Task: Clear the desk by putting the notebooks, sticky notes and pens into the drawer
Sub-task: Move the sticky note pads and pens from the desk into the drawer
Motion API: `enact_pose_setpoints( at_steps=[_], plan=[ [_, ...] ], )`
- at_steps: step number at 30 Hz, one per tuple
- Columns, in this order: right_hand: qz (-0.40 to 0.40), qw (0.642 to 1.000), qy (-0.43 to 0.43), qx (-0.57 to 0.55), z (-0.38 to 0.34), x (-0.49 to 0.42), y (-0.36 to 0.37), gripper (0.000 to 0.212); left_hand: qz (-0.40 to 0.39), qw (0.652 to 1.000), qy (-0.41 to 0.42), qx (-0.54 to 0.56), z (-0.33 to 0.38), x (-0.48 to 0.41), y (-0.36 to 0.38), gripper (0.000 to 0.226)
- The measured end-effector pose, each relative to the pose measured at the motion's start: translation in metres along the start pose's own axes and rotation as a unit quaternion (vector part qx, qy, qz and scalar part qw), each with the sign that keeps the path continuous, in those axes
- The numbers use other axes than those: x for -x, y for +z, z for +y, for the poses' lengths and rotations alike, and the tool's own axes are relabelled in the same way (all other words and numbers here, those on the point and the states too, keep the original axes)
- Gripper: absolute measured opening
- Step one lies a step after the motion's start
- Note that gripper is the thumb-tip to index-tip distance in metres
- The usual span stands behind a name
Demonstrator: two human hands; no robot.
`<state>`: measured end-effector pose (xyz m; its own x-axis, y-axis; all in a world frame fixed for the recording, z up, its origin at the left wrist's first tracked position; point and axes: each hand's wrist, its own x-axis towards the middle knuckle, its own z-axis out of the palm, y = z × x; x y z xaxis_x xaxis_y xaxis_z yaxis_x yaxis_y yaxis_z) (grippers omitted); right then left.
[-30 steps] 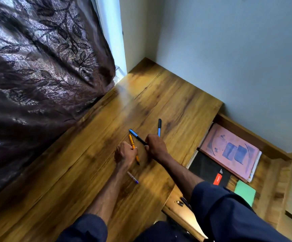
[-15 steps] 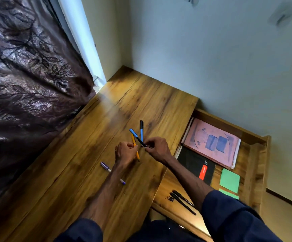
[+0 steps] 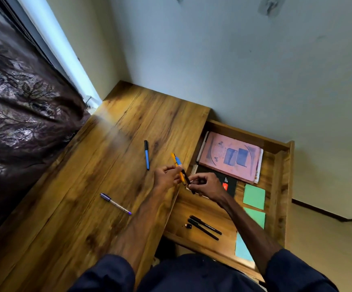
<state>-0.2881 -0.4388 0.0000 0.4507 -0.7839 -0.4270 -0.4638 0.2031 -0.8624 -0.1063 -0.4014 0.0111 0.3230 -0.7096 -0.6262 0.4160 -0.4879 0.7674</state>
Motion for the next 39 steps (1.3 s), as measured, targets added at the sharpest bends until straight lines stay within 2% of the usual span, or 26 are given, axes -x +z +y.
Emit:
enact_pose_setpoints(
  at_steps=[3, 8, 13, 17, 22, 28, 39],
  plan=[
    [-0.011, 1.0, 0.002, -0.012, 0.013, 0.012, -0.014, 0.025, -0.007, 0.999, 0.013, -0.032, -0.01, 0.005, 0.016, 0.031],
    [0.022, 1.0, -0.003, -0.021, 0.023, 0.018, -0.026, 0.023, -0.032, 0.995, 0.015, -0.089, -0.032, 0.014, 0.035, 0.037],
    [0.046, 0.997, -0.006, 0.061, 0.05, 0.02, -0.036, 0.017, -0.007, 0.993, 0.008, -0.116, -0.049, 0.02, 0.043, 0.028],
    [0.062, 0.982, 0.04, 0.172, 0.1, 0.027, -0.042, 0.018, 0.022, 0.987, -0.01, -0.161, -0.064, 0.024, 0.044, 0.034],
    [0.009, 0.958, 0.101, 0.268, 0.149, 0.037, -0.026, 0.021, 0.056, 0.977, -0.043, -0.202, -0.086, 0.029, 0.047, 0.033],
    [-0.018, 0.942, 0.108, 0.319, 0.167, 0.034, -0.005, 0.021, 0.082, 0.962, -0.09, -0.244, -0.106, 0.03, 0.048, 0.033],
    [-0.048, 0.929, 0.094, 0.354, 0.176, 0.022, 0.011, 0.019, 0.097, 0.959, -0.129, -0.231, -0.114, 0.037, 0.041, 0.026]
  ],
)
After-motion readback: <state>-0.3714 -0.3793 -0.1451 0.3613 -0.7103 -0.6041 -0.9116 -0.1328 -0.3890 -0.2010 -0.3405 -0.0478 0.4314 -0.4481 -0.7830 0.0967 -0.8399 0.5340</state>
